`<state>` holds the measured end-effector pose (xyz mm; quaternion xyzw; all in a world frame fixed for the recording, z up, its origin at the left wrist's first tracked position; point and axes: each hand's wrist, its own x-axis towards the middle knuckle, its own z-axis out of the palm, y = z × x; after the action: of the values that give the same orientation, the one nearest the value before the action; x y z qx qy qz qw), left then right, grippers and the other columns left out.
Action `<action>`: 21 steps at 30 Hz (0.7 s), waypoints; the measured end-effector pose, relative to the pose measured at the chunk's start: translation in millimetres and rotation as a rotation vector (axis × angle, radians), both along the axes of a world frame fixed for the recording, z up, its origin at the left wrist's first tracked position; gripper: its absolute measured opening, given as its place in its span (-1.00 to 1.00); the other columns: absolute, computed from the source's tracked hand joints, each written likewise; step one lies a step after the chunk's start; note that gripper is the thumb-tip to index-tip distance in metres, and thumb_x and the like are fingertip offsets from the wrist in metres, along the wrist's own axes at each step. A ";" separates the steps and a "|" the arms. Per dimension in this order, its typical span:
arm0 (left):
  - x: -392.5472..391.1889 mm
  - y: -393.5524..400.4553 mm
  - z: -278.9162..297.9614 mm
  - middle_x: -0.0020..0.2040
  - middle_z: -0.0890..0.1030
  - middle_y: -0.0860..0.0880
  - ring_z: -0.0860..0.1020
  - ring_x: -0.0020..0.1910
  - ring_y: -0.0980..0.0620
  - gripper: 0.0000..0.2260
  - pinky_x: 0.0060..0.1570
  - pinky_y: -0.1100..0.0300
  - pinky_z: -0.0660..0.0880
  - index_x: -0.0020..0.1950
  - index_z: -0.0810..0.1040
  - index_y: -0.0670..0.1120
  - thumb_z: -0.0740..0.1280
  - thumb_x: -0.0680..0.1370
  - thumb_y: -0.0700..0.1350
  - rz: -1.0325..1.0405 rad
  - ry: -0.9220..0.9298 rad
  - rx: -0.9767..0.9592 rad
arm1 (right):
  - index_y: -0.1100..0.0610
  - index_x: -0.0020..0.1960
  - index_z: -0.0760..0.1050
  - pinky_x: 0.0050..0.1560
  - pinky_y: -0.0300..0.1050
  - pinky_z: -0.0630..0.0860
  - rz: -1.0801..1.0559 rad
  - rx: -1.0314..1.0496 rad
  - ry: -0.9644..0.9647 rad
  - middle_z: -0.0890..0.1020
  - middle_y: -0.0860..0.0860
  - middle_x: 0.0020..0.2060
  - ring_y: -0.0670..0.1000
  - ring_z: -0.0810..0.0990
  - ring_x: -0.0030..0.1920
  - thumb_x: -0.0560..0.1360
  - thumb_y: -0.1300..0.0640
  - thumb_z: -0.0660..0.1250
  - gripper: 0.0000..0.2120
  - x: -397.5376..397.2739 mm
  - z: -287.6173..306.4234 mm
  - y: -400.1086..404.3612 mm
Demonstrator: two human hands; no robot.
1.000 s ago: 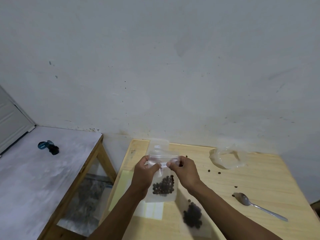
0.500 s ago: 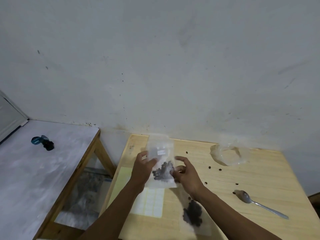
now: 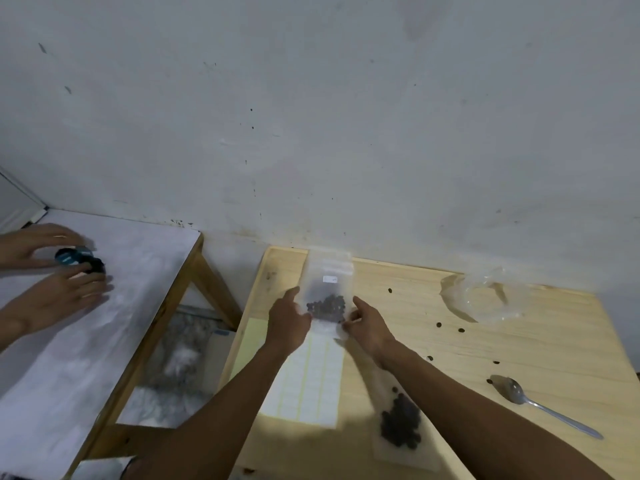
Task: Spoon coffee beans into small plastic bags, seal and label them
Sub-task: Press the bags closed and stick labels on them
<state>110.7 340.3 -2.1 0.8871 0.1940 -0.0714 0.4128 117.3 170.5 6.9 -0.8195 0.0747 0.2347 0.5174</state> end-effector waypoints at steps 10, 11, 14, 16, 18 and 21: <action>20.8 -2.2 -8.3 0.48 0.39 -0.10 0.41 0.40 -0.17 -0.44 0.34 -0.06 0.41 0.56 0.21 -0.06 0.29 0.59 -0.02 -0.116 0.092 0.120 | 0.13 0.57 0.12 0.44 0.02 0.35 0.012 0.030 0.105 0.33 0.03 0.49 0.10 0.36 0.45 0.49 0.24 0.27 -0.31 20.9 2.2 12.0; 20.0 -1.8 -9.1 0.50 0.37 -0.09 0.38 0.43 -0.17 -0.43 0.36 -0.08 0.39 0.56 0.20 -0.06 0.29 0.59 -0.01 -0.128 0.090 0.115 | 0.12 0.58 0.09 0.45 0.00 0.33 0.000 0.043 0.114 0.31 0.03 0.50 0.10 0.33 0.48 0.50 0.26 0.27 -0.30 19.6 5.6 10.8; 14.7 -2.7 -9.2 0.51 0.35 -0.08 0.28 0.49 -0.16 -0.45 0.39 -0.14 0.34 0.55 0.22 -0.07 0.28 0.60 0.01 -0.145 0.067 0.111 | 0.09 0.59 0.05 0.43 -0.02 0.33 -0.005 0.027 0.073 0.28 0.06 0.52 0.09 0.30 0.49 0.53 0.26 0.29 -0.29 10.6 9.1 0.7; 6.7 -6.6 -8.3 0.47 0.41 -0.08 0.32 0.46 -0.14 -0.49 0.38 -0.12 0.36 0.52 0.31 -0.08 0.30 0.59 0.00 -0.150 -0.002 0.110 | 0.07 0.58 0.13 0.41 0.00 0.36 0.003 -0.020 0.024 0.33 0.06 0.49 0.10 0.35 0.45 0.55 0.23 0.31 -0.34 -0.3 6.6 -12.2; -6.2 -14.4 -6.7 0.36 0.52 -0.09 0.44 0.35 -0.11 -0.59 0.32 -0.04 0.43 0.42 0.44 -0.07 0.32 0.58 -0.05 -0.158 -0.103 0.100 | 0.07 0.51 0.26 0.32 -0.05 0.43 -0.003 -0.072 -0.020 0.42 0.08 0.41 0.09 0.47 0.34 0.57 0.20 0.31 -0.46 -16.6 5.7 -31.1; -32.9 -33.8 -6.0 0.17 0.57 -0.04 0.55 0.13 -0.03 -0.75 0.14 0.08 0.51 0.28 0.53 -0.02 0.29 0.60 -0.14 -0.234 -0.088 -0.046 | 0.09 0.38 0.42 0.06 -0.25 0.46 -0.020 -0.209 -0.099 0.54 0.09 0.22 0.00 0.54 0.10 0.56 0.19 0.31 -0.61 -45.9 -2.3 -68.5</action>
<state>77.9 306.5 -8.1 0.8961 0.0689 -0.0846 0.4302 71.3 102.1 4.6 -0.8788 0.0811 0.1796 0.4347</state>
